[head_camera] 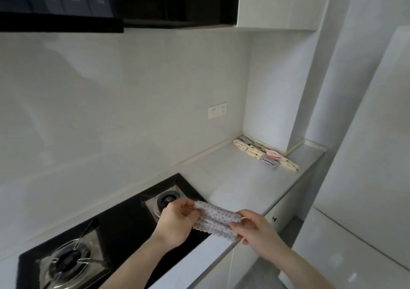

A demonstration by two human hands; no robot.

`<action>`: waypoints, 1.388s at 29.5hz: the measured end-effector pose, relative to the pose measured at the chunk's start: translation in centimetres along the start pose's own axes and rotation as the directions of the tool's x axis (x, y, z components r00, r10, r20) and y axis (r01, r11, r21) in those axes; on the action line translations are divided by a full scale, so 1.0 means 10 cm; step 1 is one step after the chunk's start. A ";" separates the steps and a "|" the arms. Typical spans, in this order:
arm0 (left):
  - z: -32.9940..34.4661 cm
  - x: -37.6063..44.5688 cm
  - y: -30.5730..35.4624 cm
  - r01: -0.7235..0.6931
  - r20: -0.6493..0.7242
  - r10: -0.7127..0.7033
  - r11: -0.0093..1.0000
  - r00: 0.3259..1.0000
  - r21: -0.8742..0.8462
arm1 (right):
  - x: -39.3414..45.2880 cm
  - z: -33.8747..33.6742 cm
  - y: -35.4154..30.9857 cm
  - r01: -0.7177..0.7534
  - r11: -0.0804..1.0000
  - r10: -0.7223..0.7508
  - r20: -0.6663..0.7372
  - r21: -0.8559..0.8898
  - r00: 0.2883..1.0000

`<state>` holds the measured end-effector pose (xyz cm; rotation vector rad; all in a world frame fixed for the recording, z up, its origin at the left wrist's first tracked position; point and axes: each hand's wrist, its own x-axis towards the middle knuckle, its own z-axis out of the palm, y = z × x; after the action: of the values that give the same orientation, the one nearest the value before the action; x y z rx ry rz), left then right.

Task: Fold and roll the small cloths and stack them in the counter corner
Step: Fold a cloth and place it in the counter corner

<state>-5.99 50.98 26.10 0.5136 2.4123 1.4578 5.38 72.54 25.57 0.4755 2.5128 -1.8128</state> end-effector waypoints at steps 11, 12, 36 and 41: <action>0.77 1.39 0.38 0.072 0.141 -0.076 0.997 0.987 0.031 | 1.17 -1.00 0.52 -0.162 0.969 0.180 -0.084 0.188 0.980; 0.84 1.57 0.39 0.088 0.146 -0.089 0.996 0.985 0.014 | 1.31 -1.09 0.58 -0.189 0.953 0.220 -0.113 0.237 0.969; 2.02 4.11 0.29 0.095 0.236 -0.164 0.956 0.958 0.278 | 3.80 -3.19 2.34 -0.516 0.775 0.631 -0.486 0.364 0.605; 2.25 4.52 0.31 0.126 0.209 -0.199 0.939 0.957 0.320 | 4.26 -3.42 2.79 -0.576 0.675 0.737 -0.471 0.461 0.486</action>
<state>-36.93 89.75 16.37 0.5061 2.4254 0.9037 -22.55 122.38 3.37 2.0536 1.8166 -1.7592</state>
